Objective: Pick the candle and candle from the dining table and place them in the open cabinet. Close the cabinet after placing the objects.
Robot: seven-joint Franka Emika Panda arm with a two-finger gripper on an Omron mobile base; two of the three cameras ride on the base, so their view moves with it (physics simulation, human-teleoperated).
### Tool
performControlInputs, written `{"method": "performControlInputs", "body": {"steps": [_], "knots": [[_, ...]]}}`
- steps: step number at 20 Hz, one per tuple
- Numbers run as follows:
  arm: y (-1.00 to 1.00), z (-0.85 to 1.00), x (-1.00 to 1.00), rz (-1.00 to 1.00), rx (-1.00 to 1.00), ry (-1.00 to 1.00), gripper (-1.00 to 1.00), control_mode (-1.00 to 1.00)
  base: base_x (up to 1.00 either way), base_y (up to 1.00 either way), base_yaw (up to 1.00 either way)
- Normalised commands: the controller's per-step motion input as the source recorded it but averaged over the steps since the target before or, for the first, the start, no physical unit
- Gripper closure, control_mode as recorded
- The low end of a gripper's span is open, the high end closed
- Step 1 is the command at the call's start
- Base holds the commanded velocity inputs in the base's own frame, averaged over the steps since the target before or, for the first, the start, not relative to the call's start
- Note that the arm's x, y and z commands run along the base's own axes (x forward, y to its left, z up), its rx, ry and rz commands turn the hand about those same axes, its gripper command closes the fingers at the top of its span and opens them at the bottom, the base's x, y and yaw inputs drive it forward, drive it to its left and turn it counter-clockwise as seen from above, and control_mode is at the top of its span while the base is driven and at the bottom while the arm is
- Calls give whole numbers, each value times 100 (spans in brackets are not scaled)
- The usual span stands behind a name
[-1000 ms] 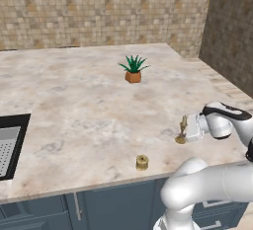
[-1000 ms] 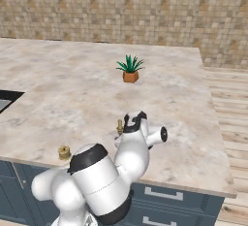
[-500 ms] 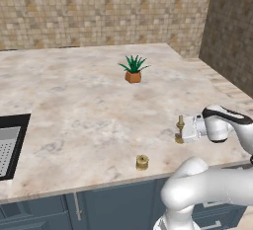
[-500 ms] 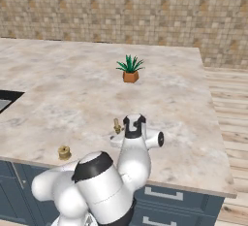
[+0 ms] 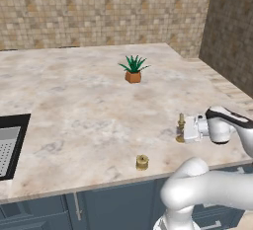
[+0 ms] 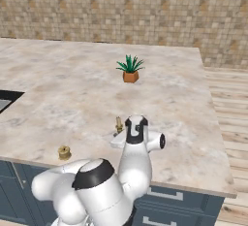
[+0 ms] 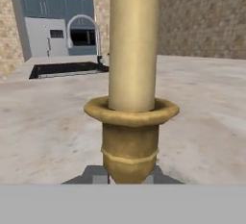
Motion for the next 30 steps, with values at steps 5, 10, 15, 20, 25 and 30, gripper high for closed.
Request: {"method": "performControlInputs", "body": {"steps": [5,10,15,20,25,30], "knots": [[0,34,-19,-1,-1,-6,100,-100,0,0,0],[0,54,0,-2,-6,-5,100,-100,0,0,0],[0,65,-1,9,-25,-6,100,-100,0,0,0],[0,40,-22,19,-42,-15,100,-100,0,0,0],[5,39,-34,20,-49,-19,100,-100,0,0,0],[7,32,-40,18,-48,-19,100,-100,0,0,0]]}}
